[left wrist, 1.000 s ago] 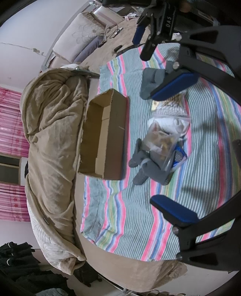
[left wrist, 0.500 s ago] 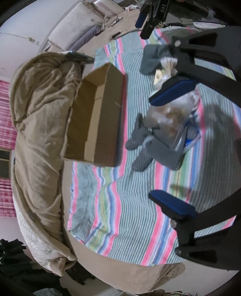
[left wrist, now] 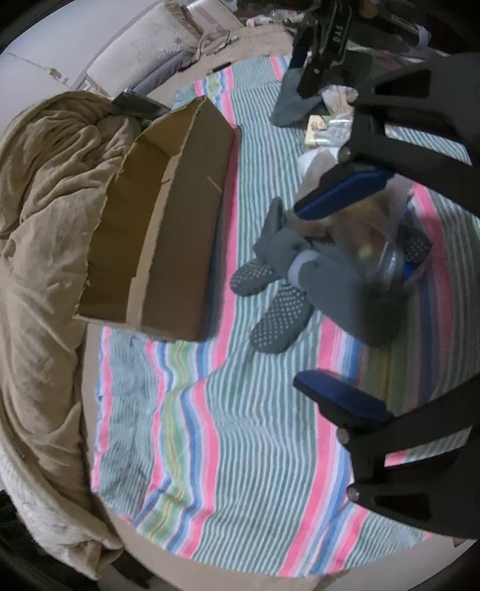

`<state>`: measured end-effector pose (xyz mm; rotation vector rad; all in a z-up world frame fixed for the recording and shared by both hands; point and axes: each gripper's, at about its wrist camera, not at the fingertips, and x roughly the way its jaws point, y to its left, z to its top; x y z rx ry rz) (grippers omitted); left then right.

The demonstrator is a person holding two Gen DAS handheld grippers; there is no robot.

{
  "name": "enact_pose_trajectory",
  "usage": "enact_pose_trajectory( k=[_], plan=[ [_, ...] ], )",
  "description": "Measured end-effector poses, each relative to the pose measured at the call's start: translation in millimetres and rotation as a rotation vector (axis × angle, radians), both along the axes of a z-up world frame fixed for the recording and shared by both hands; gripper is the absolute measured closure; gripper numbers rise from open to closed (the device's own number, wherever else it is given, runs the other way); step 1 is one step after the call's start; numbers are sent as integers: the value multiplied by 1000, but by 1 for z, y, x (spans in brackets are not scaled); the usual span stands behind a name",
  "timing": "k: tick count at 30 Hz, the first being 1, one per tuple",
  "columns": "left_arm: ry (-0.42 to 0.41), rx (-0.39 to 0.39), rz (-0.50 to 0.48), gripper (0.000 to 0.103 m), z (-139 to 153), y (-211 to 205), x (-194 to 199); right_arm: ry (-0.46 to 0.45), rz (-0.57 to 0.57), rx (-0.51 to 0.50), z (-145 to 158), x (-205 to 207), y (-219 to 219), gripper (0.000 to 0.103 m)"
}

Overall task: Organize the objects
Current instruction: 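Grasp the grey knit gloves with the left and right grippers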

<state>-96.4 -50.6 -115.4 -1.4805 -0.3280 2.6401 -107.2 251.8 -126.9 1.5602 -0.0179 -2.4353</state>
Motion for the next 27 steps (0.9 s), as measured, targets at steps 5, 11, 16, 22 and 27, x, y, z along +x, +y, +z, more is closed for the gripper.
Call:
enact_pose_trajectory(
  k=[5, 11, 16, 22, 27],
  plan=[
    [-13, 58, -31, 30, -13, -2, -5, -34, 37, -72, -8, -1, -5, 48],
    [-4, 74, -71, 68, -12, 1, -4, 5, 44, -94, 5, 2, -3, 67],
    [10, 106, -95, 76, -7, 2, 5, 68, 71, -79, 23, 11, -5, 71],
    [61, 113, -101, 77, 14, 1, 17, 142, 84, -77, 48, 14, -6, 72],
    [105, 118, -101, 77, 35, 0, 22, 208, 101, -87, 71, 10, -8, 72]
  ],
)
